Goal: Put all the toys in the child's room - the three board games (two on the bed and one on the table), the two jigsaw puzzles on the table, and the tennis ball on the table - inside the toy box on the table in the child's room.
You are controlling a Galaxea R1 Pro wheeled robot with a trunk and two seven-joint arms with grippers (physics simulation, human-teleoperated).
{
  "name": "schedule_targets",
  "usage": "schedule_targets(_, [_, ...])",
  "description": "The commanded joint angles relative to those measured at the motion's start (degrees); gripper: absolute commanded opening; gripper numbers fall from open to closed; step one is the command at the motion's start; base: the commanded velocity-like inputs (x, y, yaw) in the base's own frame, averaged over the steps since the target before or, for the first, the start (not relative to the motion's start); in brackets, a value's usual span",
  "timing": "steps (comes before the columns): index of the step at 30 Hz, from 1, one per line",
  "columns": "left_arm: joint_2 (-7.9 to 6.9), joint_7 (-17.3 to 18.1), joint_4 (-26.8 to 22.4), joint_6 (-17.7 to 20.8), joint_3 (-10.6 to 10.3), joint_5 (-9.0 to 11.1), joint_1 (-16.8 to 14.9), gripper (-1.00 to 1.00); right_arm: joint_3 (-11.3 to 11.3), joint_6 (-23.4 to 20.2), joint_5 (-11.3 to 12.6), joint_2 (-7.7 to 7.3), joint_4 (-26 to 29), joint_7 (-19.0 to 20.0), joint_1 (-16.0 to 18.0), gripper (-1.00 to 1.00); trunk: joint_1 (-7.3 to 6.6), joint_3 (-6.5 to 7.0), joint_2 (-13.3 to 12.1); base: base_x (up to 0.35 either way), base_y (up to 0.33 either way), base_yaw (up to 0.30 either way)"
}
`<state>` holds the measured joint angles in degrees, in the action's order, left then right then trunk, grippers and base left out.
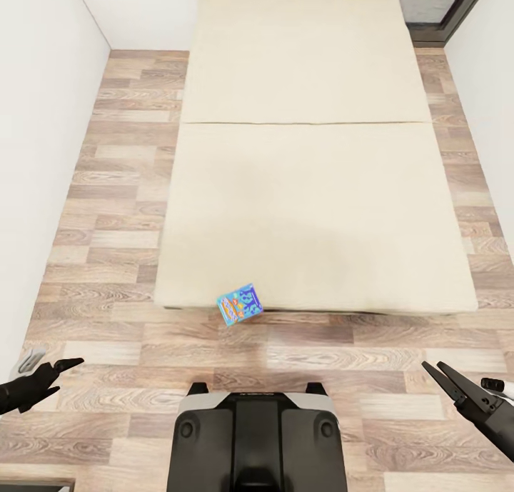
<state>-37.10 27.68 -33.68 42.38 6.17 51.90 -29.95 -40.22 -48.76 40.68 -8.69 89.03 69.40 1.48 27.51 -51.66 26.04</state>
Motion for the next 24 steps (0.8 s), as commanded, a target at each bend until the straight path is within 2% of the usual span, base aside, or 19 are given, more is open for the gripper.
schedule_targets(1, [0.01,0.1,0.0,0.4,0.2,0.0,0.0,1.0,0.0,-0.4,0.2,-0.01,0.0,0.0,0.0,1.0,0.25,-0.14,0.5,0.0,0.0,0.0])
schedule_targets(7, [0.01,0.1,0.0,0.3,0.2,0.1,0.0,1.0,0.0,-0.4,0.2,-0.01,0.0,0.0,0.0,1.0,0.25,0.42,0.5,0.0,0.0,0.0])
schedule_targets(24, [0.08,0.1,0.0,0.3,0.1,0.1,0.0,1.0,0.0,-0.3,0.2,-0.01,0.0,0.0,0.0,1.0,3.99,-1.03,7.3,0.0,0.0,0.0])
